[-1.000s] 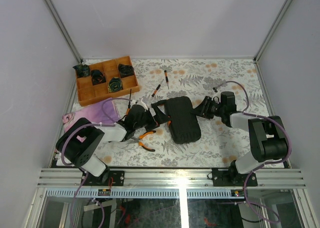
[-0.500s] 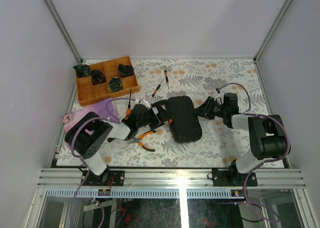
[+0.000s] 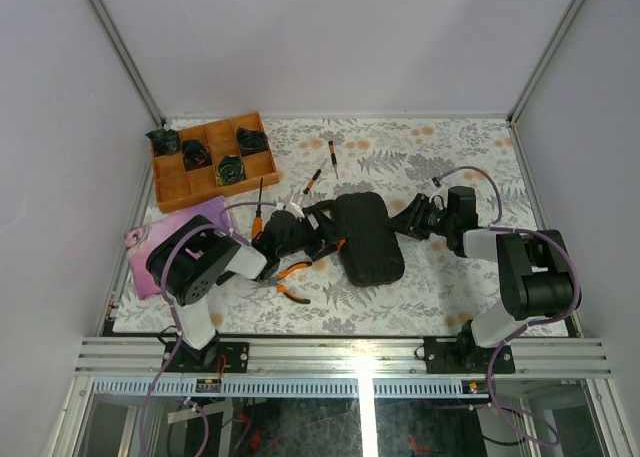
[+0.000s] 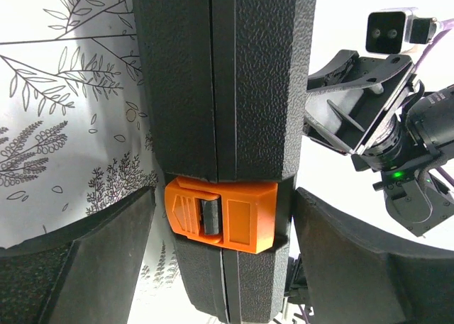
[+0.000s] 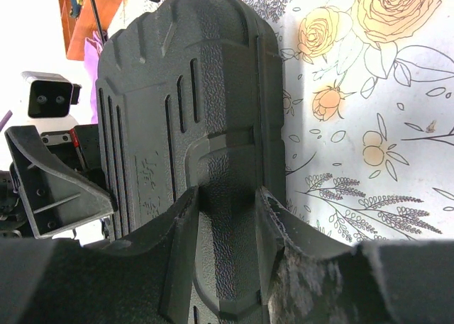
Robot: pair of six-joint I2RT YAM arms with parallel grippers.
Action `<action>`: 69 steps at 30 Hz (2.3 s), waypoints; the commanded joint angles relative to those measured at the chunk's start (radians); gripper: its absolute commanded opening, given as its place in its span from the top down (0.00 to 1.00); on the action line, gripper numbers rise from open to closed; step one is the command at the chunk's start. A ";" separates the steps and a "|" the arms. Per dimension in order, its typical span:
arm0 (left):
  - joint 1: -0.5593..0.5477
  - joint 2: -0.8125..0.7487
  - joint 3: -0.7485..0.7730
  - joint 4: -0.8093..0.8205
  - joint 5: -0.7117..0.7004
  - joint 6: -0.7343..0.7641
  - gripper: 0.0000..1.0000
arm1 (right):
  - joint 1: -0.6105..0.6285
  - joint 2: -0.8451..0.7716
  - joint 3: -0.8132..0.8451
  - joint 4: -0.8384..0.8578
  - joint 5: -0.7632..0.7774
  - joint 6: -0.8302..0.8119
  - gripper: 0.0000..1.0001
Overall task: Sort the tools into containers
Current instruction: Open the storage box at the center of the board.
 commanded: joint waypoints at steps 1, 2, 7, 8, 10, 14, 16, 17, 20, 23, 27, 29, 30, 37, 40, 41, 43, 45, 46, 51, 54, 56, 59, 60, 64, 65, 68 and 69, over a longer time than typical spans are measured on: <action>-0.009 -0.011 0.022 0.001 -0.007 -0.016 0.25 | 0.002 0.042 -0.034 -0.152 0.092 -0.031 0.61; -0.010 -0.016 0.025 -0.024 -0.011 -0.012 0.26 | 0.001 0.039 -0.032 -0.157 0.096 -0.034 0.61; -0.012 -0.033 0.047 -0.125 -0.034 0.014 0.33 | 0.002 0.029 -0.026 -0.179 0.109 -0.049 0.61; -0.013 -0.036 0.050 -0.146 -0.039 0.020 0.35 | 0.002 0.028 -0.026 -0.182 0.111 -0.051 0.61; -0.014 -0.048 0.063 -0.199 -0.052 0.035 0.38 | 0.001 0.024 -0.026 -0.188 0.118 -0.056 0.61; -0.015 -0.069 0.098 -0.339 -0.090 0.072 0.43 | 0.002 0.019 -0.027 -0.200 0.130 -0.066 0.61; -0.016 -0.080 0.114 -0.412 -0.105 0.090 0.44 | 0.002 0.016 -0.027 -0.205 0.140 -0.072 0.61; -0.017 -0.084 0.118 -0.433 -0.113 0.095 0.45 | 0.002 0.015 -0.028 -0.209 0.144 -0.075 0.61; -0.017 -0.093 0.123 -0.472 -0.126 0.100 0.47 | 0.002 0.012 -0.030 -0.212 0.149 -0.079 0.61; -0.017 -0.091 0.134 -0.516 -0.135 0.106 0.48 | 0.002 0.008 -0.032 -0.215 0.155 -0.085 0.61; -0.018 -0.090 0.150 -0.579 -0.150 0.124 0.48 | 0.001 0.004 -0.036 -0.216 0.163 -0.088 0.61; -0.018 -0.092 0.155 -0.605 -0.156 0.130 0.48 | 0.002 -0.001 -0.038 -0.217 0.165 -0.089 0.61; -0.018 -0.095 0.156 -0.615 -0.159 0.133 0.48 | 0.001 -0.003 -0.038 -0.219 0.167 -0.091 0.61; -0.020 -0.122 0.183 -0.728 -0.209 0.166 0.48 | 0.001 -0.012 -0.033 -0.233 0.175 -0.096 0.61; -0.021 -0.133 0.187 -0.763 -0.226 0.177 0.48 | 0.001 -0.014 -0.031 -0.235 0.175 -0.097 0.61; -0.021 -0.137 0.186 -0.765 -0.228 0.178 0.48 | 0.001 -0.014 -0.030 -0.235 0.176 -0.097 0.61; -0.021 -0.142 0.180 -0.765 -0.233 0.178 0.48 | 0.001 -0.013 -0.032 -0.235 0.173 -0.097 0.61; -0.021 -0.141 0.179 -0.764 -0.232 0.177 0.48 | 0.001 -0.014 -0.031 -0.235 0.173 -0.098 0.61; -0.021 -0.141 0.177 -0.762 -0.232 0.177 0.48 | 0.001 -0.015 -0.031 -0.236 0.173 -0.097 0.61; -0.021 -0.137 0.170 -0.747 -0.227 0.174 0.48 | 0.002 -0.016 -0.032 -0.239 0.173 -0.099 0.61; -0.021 -0.140 0.163 -0.736 -0.227 0.172 0.49 | 0.002 -0.016 -0.029 -0.241 0.172 -0.100 0.61; -0.021 -0.138 0.162 -0.737 -0.226 0.171 0.50 | 0.001 -0.015 -0.026 -0.242 0.171 -0.101 0.61; -0.022 -0.137 0.160 -0.741 -0.227 0.170 0.52 | 0.001 -0.014 -0.023 -0.244 0.172 -0.103 0.61; -0.022 -0.137 0.160 -0.744 -0.228 0.170 0.52 | 0.002 -0.014 -0.022 -0.244 0.172 -0.103 0.61; -0.021 -0.151 0.139 -0.739 -0.236 0.170 0.54 | 0.001 -0.010 -0.021 -0.245 0.173 -0.103 0.61; -0.020 -0.155 0.130 -0.734 -0.237 0.171 0.54 | 0.002 -0.011 -0.020 -0.246 0.173 -0.103 0.61; -0.020 -0.161 0.096 -0.704 -0.233 0.169 0.55 | 0.001 -0.012 -0.018 -0.251 0.173 -0.105 0.60; -0.020 -0.158 0.088 -0.696 -0.229 0.168 0.56 | 0.002 -0.013 -0.017 -0.255 0.174 -0.107 0.60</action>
